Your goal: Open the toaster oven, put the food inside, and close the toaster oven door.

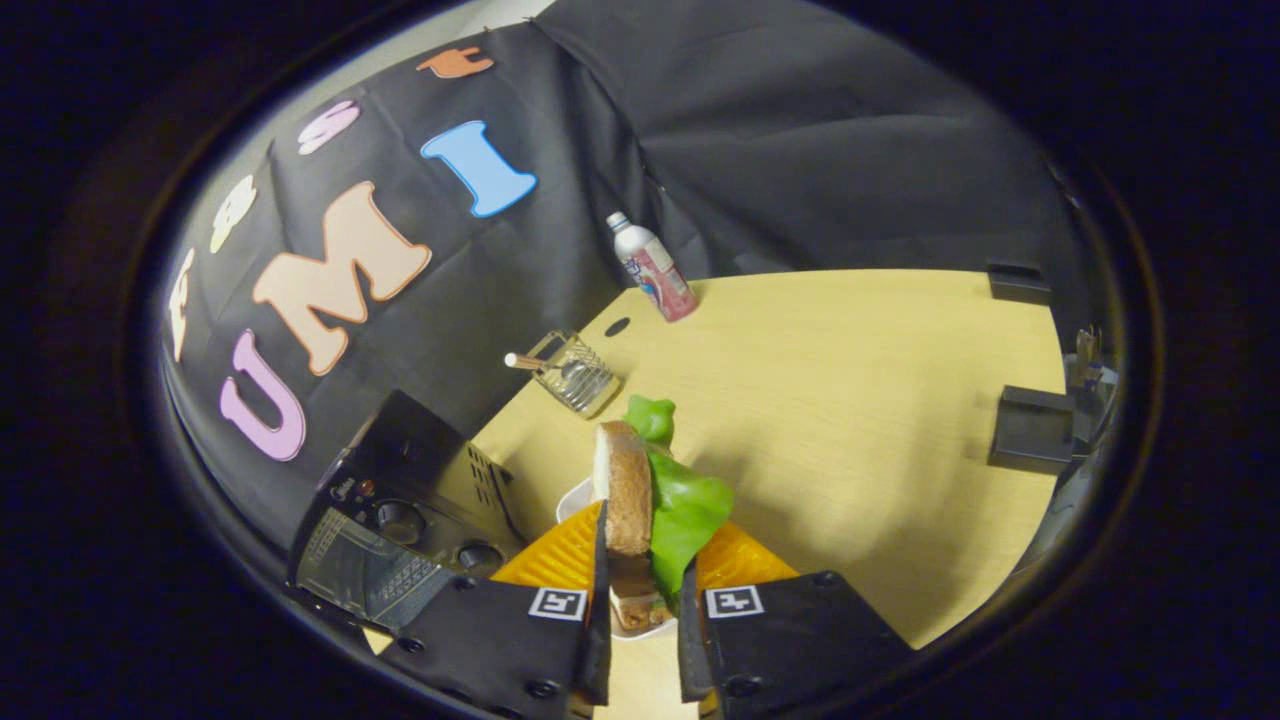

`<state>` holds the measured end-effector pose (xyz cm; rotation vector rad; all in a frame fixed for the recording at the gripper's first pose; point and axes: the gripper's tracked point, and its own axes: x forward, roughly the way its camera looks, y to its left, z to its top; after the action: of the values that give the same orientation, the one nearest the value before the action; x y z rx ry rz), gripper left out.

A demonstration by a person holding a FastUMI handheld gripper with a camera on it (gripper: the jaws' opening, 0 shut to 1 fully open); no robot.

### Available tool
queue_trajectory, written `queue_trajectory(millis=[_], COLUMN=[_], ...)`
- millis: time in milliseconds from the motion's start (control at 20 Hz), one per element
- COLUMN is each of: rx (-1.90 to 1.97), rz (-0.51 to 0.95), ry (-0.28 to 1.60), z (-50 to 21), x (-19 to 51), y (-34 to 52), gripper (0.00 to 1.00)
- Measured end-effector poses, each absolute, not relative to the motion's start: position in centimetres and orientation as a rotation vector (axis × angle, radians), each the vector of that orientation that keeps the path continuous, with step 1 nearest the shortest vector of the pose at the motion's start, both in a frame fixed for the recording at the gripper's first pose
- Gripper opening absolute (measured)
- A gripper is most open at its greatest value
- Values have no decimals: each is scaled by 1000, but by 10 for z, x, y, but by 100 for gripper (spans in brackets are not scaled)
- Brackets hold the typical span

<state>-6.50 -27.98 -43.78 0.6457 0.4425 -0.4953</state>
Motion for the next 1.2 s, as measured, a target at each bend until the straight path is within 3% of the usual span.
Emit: queue_trajectory(millis=[300, 850, 1200], rx=[653, 858, 934], rz=[-520, -492, -413], ry=[426, 160, 206], z=[-424, -342, -337], x=[-68, -67, -72], y=[-281, -267, -204], gripper=[23, 23, 23])
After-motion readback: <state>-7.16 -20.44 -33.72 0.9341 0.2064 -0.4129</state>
